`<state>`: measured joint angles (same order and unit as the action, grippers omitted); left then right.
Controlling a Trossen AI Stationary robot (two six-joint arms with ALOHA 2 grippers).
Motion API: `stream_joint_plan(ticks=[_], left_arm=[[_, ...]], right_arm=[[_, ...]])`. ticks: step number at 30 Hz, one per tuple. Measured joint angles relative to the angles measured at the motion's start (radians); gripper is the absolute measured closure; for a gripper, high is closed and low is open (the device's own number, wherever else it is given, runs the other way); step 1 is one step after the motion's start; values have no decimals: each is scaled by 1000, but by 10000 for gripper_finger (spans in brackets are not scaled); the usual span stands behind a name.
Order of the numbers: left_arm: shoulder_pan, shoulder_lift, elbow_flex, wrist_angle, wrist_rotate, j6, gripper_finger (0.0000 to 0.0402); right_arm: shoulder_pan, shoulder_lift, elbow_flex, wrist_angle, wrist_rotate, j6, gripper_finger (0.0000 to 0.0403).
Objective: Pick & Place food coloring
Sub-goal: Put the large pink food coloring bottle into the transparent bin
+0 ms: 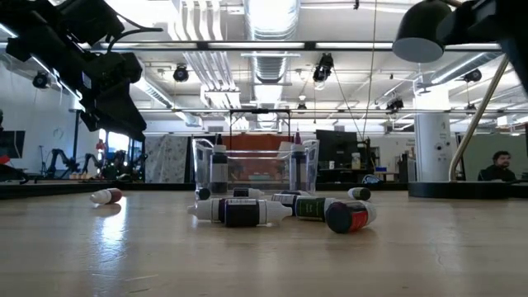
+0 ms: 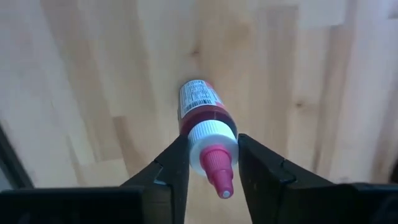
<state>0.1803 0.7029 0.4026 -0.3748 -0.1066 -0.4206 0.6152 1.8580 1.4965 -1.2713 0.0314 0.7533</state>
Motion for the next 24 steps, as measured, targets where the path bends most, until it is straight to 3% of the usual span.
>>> stream_joint_plan(ticks=[4,11,18,21,24], left_arm=[[0,0,0,0,0,-20,225],[0,0,0,0,0,-60,225],[0,0,0,1,0,-78,225],[0,0,-4,2,0,-78,225],[0,0,-19,-1,1,-79,225]], right_arm=[[-59,0,37,-49,83,-9,301],[-209,-4,163,-114,334,-133,299],[-405,15,328,-58,530,-192,299],[-508,56,437,-4,547,-235,299],[-613,137,592,-9,483,-182,299]])
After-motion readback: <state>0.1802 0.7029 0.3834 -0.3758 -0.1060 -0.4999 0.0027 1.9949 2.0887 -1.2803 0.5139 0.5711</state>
